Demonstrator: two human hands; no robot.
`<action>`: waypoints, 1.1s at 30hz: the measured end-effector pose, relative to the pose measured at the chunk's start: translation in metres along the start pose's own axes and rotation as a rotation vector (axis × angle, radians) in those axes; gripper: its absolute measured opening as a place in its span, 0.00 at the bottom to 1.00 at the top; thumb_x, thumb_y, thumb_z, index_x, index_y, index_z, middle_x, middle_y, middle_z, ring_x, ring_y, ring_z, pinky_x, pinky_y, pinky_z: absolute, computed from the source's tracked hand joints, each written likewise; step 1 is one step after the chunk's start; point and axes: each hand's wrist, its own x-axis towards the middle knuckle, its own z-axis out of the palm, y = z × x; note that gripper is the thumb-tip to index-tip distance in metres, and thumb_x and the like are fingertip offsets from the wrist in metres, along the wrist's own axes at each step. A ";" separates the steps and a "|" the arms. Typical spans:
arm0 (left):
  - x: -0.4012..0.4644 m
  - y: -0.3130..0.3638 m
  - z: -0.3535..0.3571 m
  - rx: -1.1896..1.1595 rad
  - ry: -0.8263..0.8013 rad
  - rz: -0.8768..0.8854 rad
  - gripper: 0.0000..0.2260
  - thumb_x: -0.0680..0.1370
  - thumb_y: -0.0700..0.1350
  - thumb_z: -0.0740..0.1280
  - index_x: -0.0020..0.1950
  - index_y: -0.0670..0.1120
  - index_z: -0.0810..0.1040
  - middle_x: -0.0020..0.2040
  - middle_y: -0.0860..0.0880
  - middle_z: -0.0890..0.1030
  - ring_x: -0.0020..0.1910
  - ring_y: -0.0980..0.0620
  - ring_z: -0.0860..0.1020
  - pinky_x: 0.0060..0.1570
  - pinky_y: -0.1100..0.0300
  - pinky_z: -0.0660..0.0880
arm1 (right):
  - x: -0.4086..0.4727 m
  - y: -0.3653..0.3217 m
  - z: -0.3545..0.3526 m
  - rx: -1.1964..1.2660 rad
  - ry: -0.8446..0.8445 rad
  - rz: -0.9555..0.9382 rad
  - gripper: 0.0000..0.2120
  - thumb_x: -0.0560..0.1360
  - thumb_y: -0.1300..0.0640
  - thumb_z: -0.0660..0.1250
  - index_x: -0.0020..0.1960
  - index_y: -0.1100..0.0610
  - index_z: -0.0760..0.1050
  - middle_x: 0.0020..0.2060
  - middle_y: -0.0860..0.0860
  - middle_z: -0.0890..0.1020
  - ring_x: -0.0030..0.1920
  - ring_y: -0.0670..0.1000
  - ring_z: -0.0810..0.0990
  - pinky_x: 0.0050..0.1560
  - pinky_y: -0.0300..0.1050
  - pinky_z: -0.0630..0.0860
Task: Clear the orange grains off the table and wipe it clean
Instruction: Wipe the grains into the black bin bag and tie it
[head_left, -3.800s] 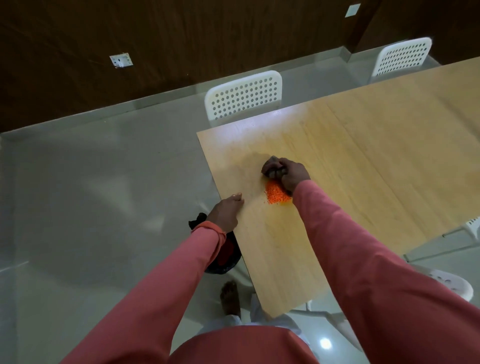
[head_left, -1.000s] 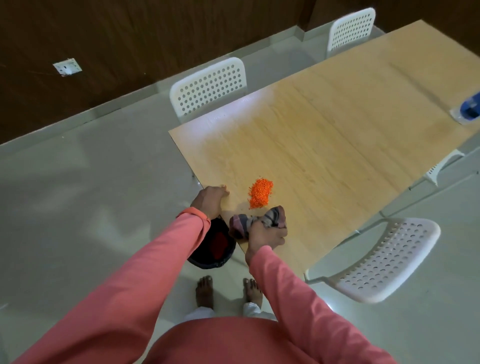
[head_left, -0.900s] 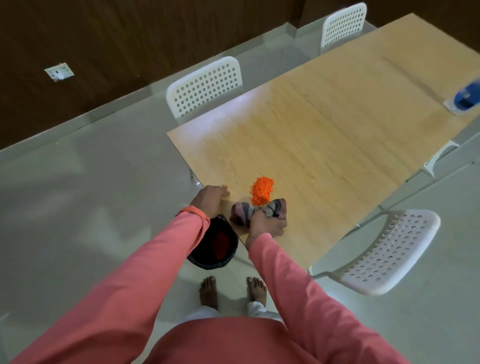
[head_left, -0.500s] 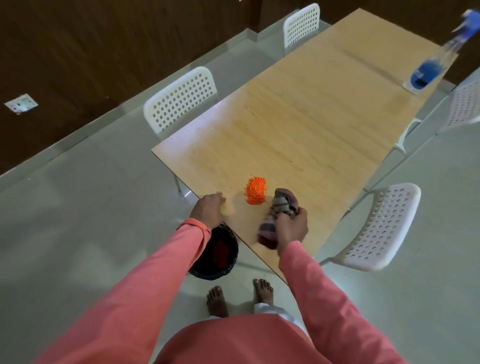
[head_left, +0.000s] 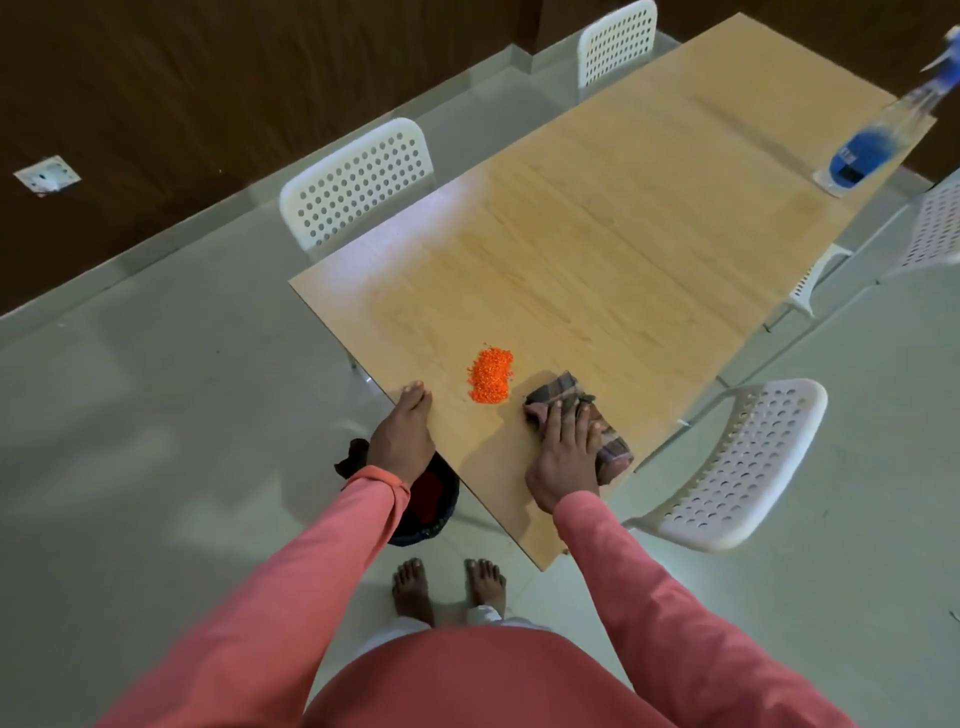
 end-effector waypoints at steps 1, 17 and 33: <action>-0.001 0.001 0.002 -0.004 -0.001 -0.009 0.24 0.79 0.33 0.58 0.76 0.44 0.64 0.78 0.52 0.58 0.77 0.53 0.57 0.71 0.60 0.63 | 0.002 0.003 -0.001 -0.006 -0.002 -0.010 0.36 0.79 0.56 0.53 0.82 0.59 0.40 0.81 0.59 0.42 0.80 0.60 0.37 0.78 0.58 0.34; -0.044 -0.007 0.009 -0.203 0.170 -0.108 0.13 0.80 0.40 0.61 0.63 0.44 0.78 0.64 0.49 0.76 0.63 0.50 0.75 0.62 0.60 0.70 | -0.019 -0.036 -0.002 0.248 0.240 -0.342 0.10 0.75 0.51 0.67 0.46 0.58 0.79 0.43 0.54 0.79 0.48 0.58 0.79 0.40 0.49 0.77; -0.122 -0.223 0.128 -0.382 0.035 -0.450 0.12 0.78 0.42 0.64 0.59 0.46 0.81 0.55 0.47 0.81 0.52 0.48 0.79 0.54 0.52 0.77 | 0.026 -0.133 0.288 0.431 -0.454 0.193 0.14 0.75 0.54 0.66 0.58 0.57 0.80 0.56 0.61 0.82 0.58 0.63 0.79 0.52 0.47 0.72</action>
